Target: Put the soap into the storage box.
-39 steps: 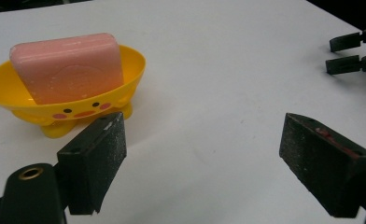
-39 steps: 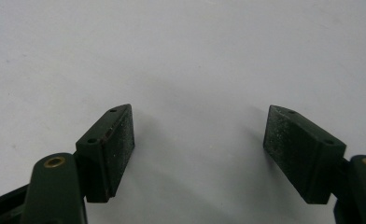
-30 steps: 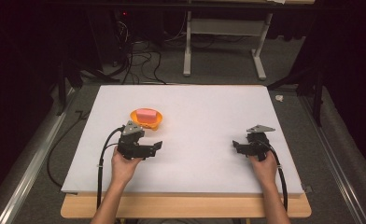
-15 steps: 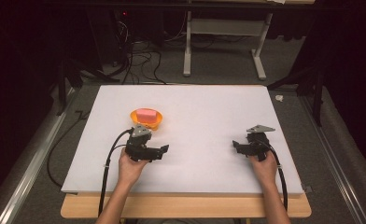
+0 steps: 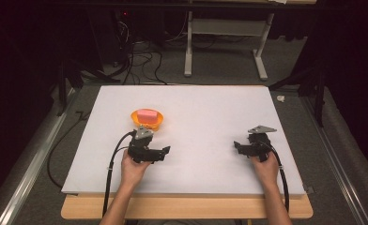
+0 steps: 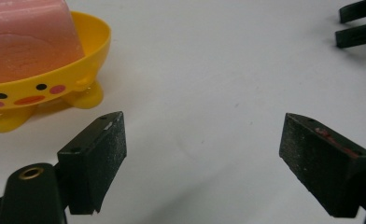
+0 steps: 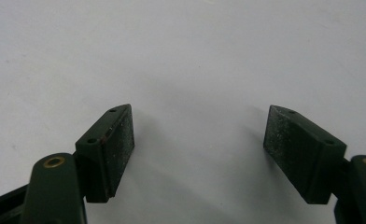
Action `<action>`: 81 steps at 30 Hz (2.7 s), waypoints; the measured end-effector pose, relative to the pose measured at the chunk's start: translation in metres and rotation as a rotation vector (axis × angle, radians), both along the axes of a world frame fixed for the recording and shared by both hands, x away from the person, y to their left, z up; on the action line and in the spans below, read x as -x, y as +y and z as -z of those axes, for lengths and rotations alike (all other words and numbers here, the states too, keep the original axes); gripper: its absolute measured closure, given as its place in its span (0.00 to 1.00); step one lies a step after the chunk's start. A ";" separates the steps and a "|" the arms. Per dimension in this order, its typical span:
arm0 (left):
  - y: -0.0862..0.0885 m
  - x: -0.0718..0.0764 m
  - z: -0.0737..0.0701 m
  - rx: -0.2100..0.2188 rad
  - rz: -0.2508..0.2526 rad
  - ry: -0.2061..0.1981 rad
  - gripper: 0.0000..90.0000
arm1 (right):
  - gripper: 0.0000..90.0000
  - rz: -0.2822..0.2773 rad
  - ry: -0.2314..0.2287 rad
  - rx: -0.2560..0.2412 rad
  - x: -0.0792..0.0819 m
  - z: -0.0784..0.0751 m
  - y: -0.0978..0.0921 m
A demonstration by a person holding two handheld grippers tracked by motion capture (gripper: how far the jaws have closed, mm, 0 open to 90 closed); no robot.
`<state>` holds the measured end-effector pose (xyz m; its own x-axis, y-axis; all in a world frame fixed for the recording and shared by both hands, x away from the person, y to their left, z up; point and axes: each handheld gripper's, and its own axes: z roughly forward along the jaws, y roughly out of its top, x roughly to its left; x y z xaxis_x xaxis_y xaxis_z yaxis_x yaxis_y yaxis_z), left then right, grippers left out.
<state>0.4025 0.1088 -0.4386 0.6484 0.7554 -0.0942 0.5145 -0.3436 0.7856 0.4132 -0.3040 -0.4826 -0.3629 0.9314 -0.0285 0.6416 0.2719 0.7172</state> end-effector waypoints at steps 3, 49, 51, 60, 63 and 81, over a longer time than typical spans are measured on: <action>-0.004 0.001 0.002 -0.023 0.005 -0.014 0.17 | 0.28 0.001 0.001 0.000 0.000 0.000 0.000; -0.015 -0.015 0.035 -0.044 -0.032 0.019 0.18 | 0.28 -0.001 -0.002 0.001 0.000 0.000 0.000; -0.017 -0.017 0.037 -0.048 -0.033 0.021 0.18 | 0.28 -0.001 -0.001 0.000 0.000 0.000 0.000; -0.021 -0.019 0.044 -0.082 -0.038 0.014 0.18 | 0.28 -0.001 0.000 0.000 0.000 0.000 0.000; -0.022 -0.021 0.046 -0.076 -0.047 0.013 0.18 | 0.28 -0.001 0.000 0.000 0.000 0.000 0.000; -0.025 -0.023 0.049 -0.116 -0.072 0.019 0.17 | 0.28 -0.001 -0.002 0.001 0.000 0.000 0.000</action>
